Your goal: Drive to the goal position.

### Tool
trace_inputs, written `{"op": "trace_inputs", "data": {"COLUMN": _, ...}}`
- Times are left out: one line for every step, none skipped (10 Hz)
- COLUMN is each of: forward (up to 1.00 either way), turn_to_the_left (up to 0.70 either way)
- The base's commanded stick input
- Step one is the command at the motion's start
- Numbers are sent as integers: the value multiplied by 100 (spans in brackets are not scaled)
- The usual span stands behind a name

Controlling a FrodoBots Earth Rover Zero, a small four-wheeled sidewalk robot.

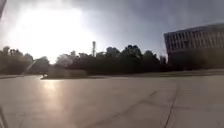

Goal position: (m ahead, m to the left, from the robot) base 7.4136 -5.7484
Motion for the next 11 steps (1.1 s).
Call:
{"op": "trace_inputs", "data": {"forward": 70, "turn_to_the_left": -35}}
{"op": "trace_inputs", "data": {"forward": 70, "turn_to_the_left": 0}}
{"op": "trace_inputs", "data": {"forward": 70, "turn_to_the_left": 0}}
{"op": "trace_inputs", "data": {"forward": 70, "turn_to_the_left": 0}}
{"op": "trace_inputs", "data": {"forward": 70, "turn_to_the_left": 0}}
{"op": "trace_inputs", "data": {"forward": 70, "turn_to_the_left": 0}}
{"op": "trace_inputs", "data": {"forward": 70, "turn_to_the_left": 0}}
{"op": "trace_inputs", "data": {"forward": 70, "turn_to_the_left": 0}}
{"op": "trace_inputs", "data": {"forward": 70, "turn_to_the_left": 0}}
{"op": "trace_inputs", "data": {"forward": 70, "turn_to_the_left": 0}}
{"op": "trace_inputs", "data": {"forward": 70, "turn_to_the_left": 0}}
